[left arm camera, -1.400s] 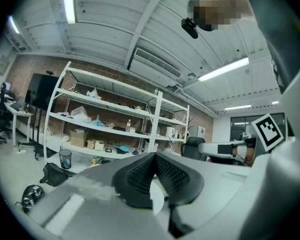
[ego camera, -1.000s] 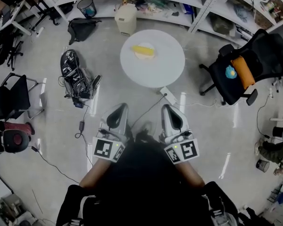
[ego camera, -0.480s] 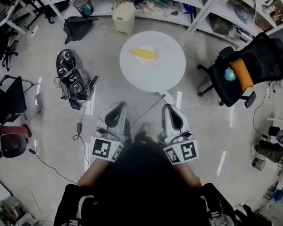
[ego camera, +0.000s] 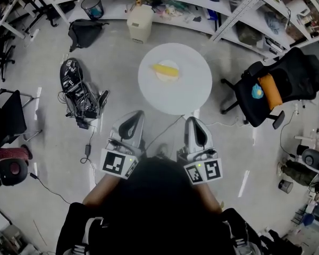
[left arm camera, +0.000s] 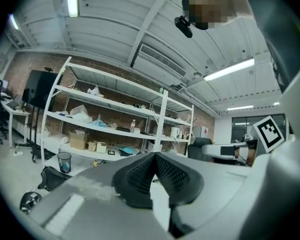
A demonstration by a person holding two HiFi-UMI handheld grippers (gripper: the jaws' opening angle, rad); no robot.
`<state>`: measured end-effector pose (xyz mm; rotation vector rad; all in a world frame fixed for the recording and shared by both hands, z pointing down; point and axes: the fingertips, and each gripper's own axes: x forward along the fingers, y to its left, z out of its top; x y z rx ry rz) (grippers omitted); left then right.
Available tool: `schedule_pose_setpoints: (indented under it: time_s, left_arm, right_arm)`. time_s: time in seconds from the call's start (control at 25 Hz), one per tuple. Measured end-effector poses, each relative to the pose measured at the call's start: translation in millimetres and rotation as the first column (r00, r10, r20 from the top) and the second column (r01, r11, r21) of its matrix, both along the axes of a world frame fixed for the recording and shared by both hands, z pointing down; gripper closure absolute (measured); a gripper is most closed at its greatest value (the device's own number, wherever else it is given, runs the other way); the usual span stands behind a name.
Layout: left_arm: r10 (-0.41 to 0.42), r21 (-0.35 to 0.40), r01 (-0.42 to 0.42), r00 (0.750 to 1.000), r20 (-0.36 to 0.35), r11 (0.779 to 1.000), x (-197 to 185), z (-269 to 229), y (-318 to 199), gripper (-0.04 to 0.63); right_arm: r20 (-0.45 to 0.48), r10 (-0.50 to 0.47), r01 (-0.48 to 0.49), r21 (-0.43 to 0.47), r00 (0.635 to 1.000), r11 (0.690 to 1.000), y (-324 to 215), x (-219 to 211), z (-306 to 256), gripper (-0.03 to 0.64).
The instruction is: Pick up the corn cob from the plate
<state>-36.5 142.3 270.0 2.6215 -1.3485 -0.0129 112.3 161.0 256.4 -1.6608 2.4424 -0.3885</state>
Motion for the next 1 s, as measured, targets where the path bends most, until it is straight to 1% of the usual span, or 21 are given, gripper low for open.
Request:
schedule_pose_setpoints:
  time_s: [0.32,0.76,1.0]
  left_arm:
    - [0.042,-0.01,-0.042,0.999,-0.025,0.999,-23,-3,-38,0.589]
    - [0.124,-0.042,-0.126,0.991,-0.047,0.991,-57,4,-72,0.589]
    - [0.138,-0.023,-0.139,0.989,-0.053,0.99,-70,1,-84,0.589]
  right_arm:
    - [-0.026,0.048,-0.048,-0.003,0.999,0.999,-35,-23,-8,0.609]
    - [-0.053,0.122,-0.122,-0.004,0.991,0.992,-62,-59,-7,0.609]
    - [-0.058,0.148,-0.148,-0.005,0.987,0.989,-70,-67,-9,0.609]
